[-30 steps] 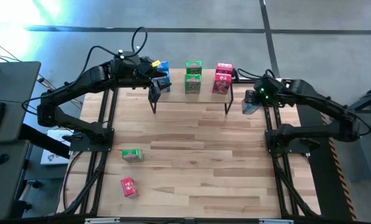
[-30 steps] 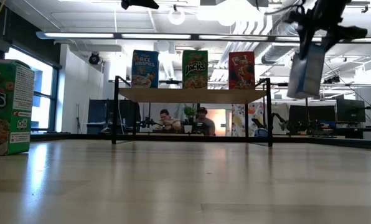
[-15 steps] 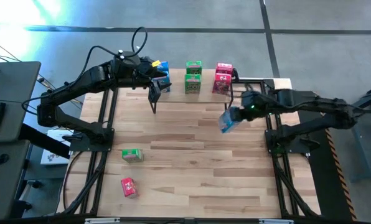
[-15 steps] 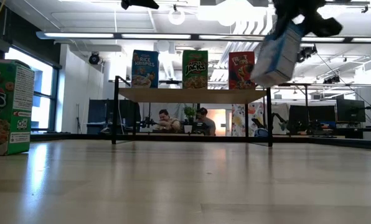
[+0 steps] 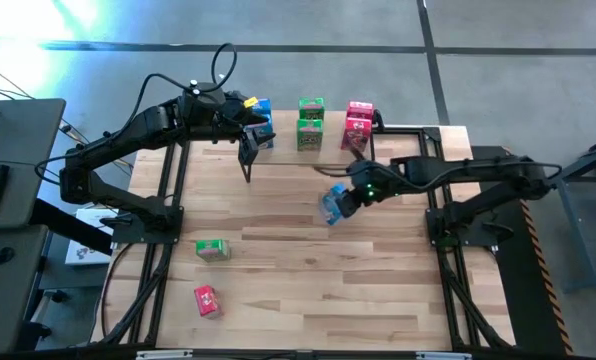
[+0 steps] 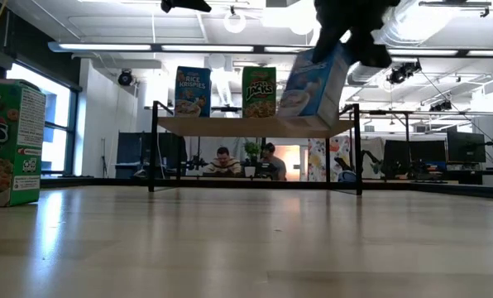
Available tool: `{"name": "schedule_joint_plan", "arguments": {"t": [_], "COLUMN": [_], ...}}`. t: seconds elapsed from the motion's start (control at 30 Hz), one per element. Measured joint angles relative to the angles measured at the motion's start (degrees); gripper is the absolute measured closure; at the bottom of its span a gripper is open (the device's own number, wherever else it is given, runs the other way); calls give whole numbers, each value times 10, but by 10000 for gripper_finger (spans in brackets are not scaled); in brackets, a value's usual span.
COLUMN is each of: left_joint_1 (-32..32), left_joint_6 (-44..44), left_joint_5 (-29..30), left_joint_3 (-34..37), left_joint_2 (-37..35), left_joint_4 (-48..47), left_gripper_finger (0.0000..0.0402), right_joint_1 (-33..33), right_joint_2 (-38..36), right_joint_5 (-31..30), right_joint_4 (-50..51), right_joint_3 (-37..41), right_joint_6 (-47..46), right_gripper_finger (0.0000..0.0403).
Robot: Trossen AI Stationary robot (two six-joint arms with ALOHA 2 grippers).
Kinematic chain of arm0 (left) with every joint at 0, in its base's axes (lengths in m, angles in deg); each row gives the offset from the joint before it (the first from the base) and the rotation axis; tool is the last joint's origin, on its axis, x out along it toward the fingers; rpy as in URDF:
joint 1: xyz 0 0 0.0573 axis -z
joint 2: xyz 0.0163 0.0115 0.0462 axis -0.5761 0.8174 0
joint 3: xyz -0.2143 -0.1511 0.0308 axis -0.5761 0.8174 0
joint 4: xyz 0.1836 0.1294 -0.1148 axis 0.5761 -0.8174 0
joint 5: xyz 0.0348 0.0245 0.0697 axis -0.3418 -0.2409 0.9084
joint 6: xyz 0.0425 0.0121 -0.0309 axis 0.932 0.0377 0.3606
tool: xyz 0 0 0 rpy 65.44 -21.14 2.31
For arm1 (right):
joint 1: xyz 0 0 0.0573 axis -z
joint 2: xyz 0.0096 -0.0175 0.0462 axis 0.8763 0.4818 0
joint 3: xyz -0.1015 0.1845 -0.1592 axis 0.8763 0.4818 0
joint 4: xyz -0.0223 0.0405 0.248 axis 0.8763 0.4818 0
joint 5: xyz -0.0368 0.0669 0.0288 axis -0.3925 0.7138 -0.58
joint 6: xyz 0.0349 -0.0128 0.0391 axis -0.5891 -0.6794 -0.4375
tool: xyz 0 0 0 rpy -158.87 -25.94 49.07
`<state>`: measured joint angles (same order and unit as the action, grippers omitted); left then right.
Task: Stack cereal on shelf
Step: Put the blue cereal box on the shelf aligned with the other blue cereal boxes
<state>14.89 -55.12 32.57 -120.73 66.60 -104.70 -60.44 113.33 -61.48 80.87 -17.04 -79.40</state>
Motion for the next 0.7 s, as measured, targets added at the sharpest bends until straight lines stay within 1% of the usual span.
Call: {"name": "schedule_joint_plan", "arguments": {"t": [0.2,0.3,0.43,0.57,0.7], "left_joint_1": [0,0,0,0,0], "left_joint_6": [0,0,0,0,0], "left_joint_5": [0,0,0,0,0], "left_joint_3": [0,0,0,0,0], "left_joint_2": [0,0,0,0,0], "left_joint_4": [0,0,0,0,0], "left_gripper_finger": [181,181,181,181,181], "right_joint_1": [0,0,0,0,0], "right_joint_2": [43,68,106,156,209], "right_joint_5": [60,66,47,29,29], "right_joint_4": [-36,-16,30,105,167], "right_joint_3": [0,-20,-84,-165,-228], "right_joint_6": [100,146,221,296,366], "right_gripper_finger": [252,252,252,252,252]}}
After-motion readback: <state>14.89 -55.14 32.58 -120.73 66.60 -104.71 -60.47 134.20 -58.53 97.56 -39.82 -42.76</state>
